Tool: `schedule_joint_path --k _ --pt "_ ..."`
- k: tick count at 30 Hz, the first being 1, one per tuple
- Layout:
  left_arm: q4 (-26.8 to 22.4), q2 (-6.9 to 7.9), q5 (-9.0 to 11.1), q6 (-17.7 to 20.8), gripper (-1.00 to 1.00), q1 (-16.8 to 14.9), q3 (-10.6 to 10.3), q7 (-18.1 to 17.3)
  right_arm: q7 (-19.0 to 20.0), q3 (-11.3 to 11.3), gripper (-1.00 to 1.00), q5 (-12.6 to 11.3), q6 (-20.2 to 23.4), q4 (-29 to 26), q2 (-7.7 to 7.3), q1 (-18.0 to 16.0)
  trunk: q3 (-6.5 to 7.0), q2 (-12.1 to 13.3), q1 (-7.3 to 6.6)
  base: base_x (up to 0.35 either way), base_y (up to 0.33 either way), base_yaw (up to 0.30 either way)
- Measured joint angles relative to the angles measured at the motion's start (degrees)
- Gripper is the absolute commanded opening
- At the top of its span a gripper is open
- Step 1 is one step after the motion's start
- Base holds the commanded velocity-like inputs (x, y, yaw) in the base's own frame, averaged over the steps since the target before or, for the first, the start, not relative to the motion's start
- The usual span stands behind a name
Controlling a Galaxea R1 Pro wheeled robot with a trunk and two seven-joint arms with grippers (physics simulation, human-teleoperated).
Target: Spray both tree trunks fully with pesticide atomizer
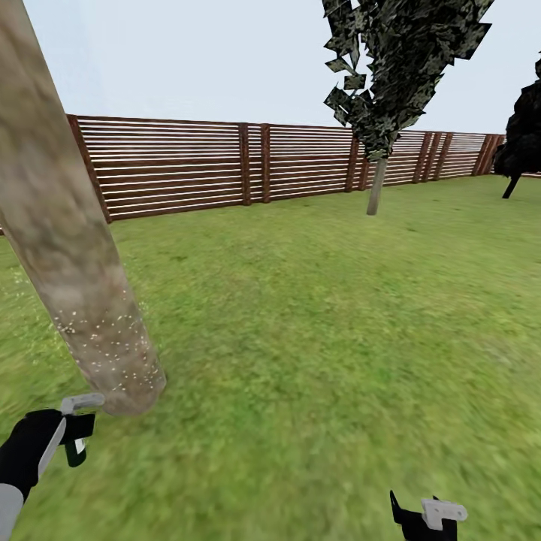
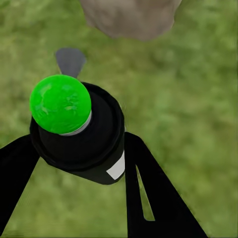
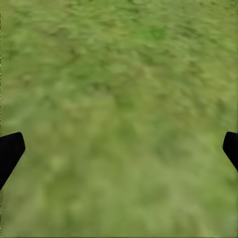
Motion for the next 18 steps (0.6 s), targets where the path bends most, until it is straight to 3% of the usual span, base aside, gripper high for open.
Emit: schedule_joint_path --k 4,6,10,13,14,16,18 --pt "0.06 0.05 0.20 -0.24 -1.00 0.98 -0.15 -0.07 0.00 0.00 1.00 0.00 0.00 0.00 0.00 0.00 0.00 0.00 0.02 0.161 0.057 0.000" --pt "0.47 -0.13 0.30 -4.34 -1.00 1.59 -0.27 -0.15 0.00 0.00 1.00 0.00 0.00 -0.01 0.00 0.00 0.00 0.00 0.03 -0.063 0.003 0.000" --pt "2.13 -0.22 0.49 -6.04 -1.00 1.67 -0.39 -0.53 0.00 0.00 1.00 0.00 0.00 -0.01 0.00 0.00 0.00 0.00 0.07 -0.288 0.000 0.000" --pt "2.37 -0.23 0.38 -12.29 -1.00 1.75 -0.69 -1.52 0.00 0.00 1.00 0.00 -0.02 -0.01 0.00 0.00 0.00 0.00 0.07 -0.338 0.000 0.000" --pt "2.42 -0.20 0.34 -13.72 -1.00 2.18 -0.87 -2.31 0.00 0.00 1.00 0.00 -0.03 -0.01 0.00 0.00 0.00 0.00 0.07 -0.341 0.000 0.000" --pt "2.39 -0.06 -0.02 -15.87 -1.00 3.18 -3.24 -7.04 0.00 0.00 1.00 -0.01 -0.01 -0.01 0.00 0.00 0.00 0.00 0.07 -0.341 0.000 0.000" --pt "2.45 -0.01 -3.04 -20.17 -1.00 3.79 -4.79 -12.35 0.00 0.00 1.00 -0.01 0.00 -0.01 0.00 0.00 0.00 0.00 0.07 -0.342 0.000 0.000"
